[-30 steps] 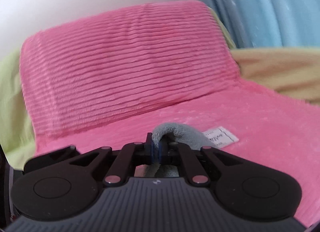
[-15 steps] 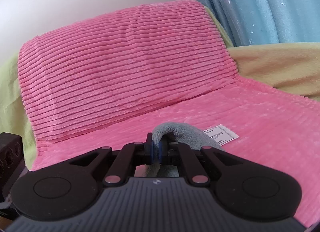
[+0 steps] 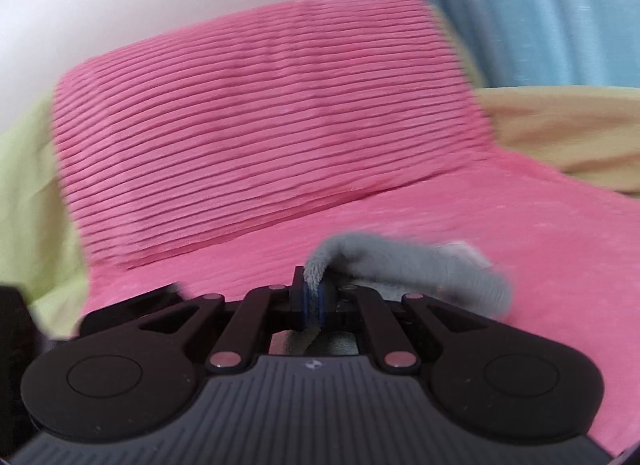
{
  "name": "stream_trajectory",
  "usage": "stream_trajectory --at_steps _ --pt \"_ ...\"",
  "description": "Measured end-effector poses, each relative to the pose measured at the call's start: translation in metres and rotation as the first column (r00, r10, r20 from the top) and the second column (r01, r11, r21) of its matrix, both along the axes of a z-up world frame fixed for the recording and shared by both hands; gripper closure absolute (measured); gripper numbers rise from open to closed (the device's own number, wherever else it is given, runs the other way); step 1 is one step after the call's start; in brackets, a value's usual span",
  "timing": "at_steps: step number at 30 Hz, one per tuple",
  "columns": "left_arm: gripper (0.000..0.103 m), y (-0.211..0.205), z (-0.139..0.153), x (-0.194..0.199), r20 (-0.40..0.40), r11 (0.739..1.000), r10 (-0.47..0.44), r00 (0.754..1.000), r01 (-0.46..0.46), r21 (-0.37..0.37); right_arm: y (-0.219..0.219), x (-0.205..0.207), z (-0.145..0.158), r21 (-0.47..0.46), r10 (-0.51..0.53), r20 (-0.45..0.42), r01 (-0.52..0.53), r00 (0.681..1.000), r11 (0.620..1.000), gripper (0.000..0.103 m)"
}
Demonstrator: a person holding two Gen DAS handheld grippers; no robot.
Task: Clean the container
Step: 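Rub the cloth around the jar's open rim with the right tool while the left tool holds it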
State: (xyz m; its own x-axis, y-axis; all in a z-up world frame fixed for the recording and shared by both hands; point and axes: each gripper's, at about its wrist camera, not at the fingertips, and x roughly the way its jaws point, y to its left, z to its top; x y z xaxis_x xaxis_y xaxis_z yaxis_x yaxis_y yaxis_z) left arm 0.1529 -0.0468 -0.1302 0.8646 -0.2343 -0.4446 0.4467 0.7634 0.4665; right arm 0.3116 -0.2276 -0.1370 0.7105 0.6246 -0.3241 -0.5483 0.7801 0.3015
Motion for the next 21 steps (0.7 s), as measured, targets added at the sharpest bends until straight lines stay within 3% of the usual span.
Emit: stream_trajectory --at_steps 6,8,11,14,16,21 --pt "0.016 0.007 0.005 0.007 -0.048 0.994 0.016 0.999 -0.021 -0.104 -0.006 0.008 0.001 0.017 -0.04 -0.026 0.041 0.999 0.999 0.1" --pt "0.015 0.016 0.009 0.011 -0.086 0.979 0.02 0.996 -0.037 -0.2 -0.004 0.007 0.001 0.004 -0.04 -0.02 0.041 0.999 0.999 0.1" --pt "0.014 0.033 0.016 0.018 -0.153 0.924 0.01 0.988 -0.068 -0.377 -0.005 0.006 0.002 -0.001 -0.045 -0.019 0.045 0.999 0.999 0.1" --pt "0.014 0.048 0.016 0.03 -0.219 0.864 0.005 0.976 -0.114 -0.49 -0.004 0.007 0.001 0.001 -0.049 -0.022 0.049 0.999 0.999 0.1" --pt "0.014 0.05 0.015 0.033 -0.246 0.847 -0.001 0.969 -0.13 -0.516 -0.003 0.007 0.002 -0.004 -0.049 -0.022 0.049 0.999 0.999 0.1" --pt "0.015 0.053 0.012 0.033 -0.261 0.844 -0.001 0.965 -0.139 -0.517 -0.003 0.005 0.004 -0.016 -0.045 -0.02 0.044 0.999 0.999 0.1"
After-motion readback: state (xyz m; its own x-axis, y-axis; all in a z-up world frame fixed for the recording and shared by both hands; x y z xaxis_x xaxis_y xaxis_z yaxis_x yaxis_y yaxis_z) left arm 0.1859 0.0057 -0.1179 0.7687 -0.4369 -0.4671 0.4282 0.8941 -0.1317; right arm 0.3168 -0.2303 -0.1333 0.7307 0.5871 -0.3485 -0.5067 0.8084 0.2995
